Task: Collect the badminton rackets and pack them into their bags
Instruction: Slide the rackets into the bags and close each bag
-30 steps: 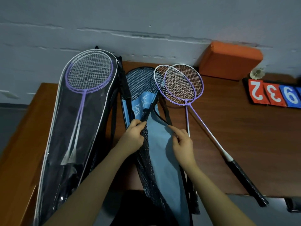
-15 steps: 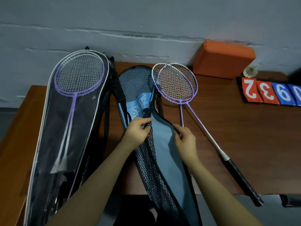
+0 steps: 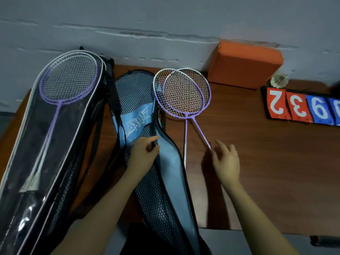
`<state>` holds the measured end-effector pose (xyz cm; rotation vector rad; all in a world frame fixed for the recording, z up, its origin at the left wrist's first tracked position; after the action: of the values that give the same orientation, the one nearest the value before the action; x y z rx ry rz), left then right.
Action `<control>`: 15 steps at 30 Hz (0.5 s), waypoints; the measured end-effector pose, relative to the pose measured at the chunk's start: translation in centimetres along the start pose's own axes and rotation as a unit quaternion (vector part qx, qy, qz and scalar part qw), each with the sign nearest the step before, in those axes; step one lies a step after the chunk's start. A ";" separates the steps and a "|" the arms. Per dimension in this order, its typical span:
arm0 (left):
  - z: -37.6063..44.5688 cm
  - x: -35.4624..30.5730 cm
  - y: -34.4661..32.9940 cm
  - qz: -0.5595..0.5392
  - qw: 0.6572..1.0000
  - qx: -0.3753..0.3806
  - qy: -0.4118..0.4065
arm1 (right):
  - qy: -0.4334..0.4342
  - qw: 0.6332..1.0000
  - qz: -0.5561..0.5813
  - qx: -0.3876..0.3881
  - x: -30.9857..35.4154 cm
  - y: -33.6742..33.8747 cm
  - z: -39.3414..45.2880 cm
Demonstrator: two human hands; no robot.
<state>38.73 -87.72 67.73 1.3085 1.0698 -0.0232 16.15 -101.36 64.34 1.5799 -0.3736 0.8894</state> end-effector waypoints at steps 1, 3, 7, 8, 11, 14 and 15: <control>-0.2 0.0 -0.1 -0.005 1.000 -0.007 0.006 | -0.012 1.000 -0.018 0.020 -0.8 0.1 0.2; -0.4 -0.2 -0.5 -0.001 1.000 -0.019 0.015 | -0.038 0.996 -0.034 0.069 -1.5 -0.2 0.2; -0.2 -1.0 -1.2 0.026 1.000 -0.010 0.011 | -0.019 0.992 -0.051 0.111 -1.4 -0.9 0.2; -0.1 -1.2 -1.2 0.030 0.999 -0.008 0.009 | -0.013 0.992 -0.047 0.114 -1.4 -0.8 0.2; -0.3 -0.9 -0.7 0.026 1.000 -0.007 0.003 | 0.036 0.990 -0.033 0.135 -1.0 -0.6 -0.1; -0.5 0.0 0.5 0.019 1.000 -0.017 -0.001 | 0.070 0.991 0.049 0.099 0.1 -0.5 -0.8; -0.5 0.3 0.9 0.017 1.000 -0.018 0.002 | 0.071 0.991 0.079 0.077 0.5 -0.7 -1.1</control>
<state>39.08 -86.88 68.26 1.2950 1.0479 0.0234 16.62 -100.07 64.21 1.6325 -0.3391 1.1702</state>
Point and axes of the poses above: each hand's wrist, its own z-axis towards the middle knuckle, its own y-axis out of the back of the hand, x = y × z, the point moved 4 cm from there along z, towards the middle knuckle, and after that the axes turned 12 degrees about z, right-handed, at the moved point
